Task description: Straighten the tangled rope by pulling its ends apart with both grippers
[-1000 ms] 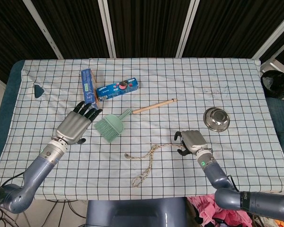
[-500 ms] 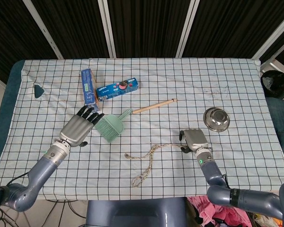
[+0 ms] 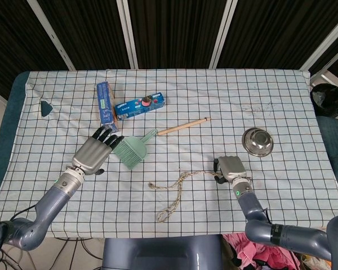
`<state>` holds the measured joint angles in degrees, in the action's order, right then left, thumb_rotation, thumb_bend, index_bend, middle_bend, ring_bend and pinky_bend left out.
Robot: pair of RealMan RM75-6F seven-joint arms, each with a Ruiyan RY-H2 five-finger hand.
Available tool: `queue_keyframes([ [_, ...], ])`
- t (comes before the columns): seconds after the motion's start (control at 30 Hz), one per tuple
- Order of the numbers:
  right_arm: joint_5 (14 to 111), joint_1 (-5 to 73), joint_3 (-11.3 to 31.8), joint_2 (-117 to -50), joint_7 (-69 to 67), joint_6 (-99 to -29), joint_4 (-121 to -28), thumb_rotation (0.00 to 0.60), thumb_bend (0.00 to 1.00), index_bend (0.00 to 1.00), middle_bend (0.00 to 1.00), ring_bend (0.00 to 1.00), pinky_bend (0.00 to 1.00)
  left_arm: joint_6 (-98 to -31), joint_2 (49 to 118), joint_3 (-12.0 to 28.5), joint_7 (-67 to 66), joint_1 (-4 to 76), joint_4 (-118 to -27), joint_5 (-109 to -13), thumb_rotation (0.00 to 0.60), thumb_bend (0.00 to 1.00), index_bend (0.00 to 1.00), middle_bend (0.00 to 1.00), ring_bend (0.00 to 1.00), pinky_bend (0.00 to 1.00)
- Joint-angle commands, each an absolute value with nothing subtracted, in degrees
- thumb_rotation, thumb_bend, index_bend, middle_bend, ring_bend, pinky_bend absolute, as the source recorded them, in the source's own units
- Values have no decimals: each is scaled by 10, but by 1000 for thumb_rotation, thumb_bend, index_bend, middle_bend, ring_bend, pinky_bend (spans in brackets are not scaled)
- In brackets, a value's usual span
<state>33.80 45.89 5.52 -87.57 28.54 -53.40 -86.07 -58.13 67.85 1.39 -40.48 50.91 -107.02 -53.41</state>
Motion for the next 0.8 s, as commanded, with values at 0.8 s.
queue_keyframes([
  [0.8, 363, 443, 63, -888, 261, -526, -836, 600, 394, 629, 891, 1000, 1000, -566, 702, 18, -398, 513, -1047, -533, 600, 121, 167, 397, 278, 336],
])
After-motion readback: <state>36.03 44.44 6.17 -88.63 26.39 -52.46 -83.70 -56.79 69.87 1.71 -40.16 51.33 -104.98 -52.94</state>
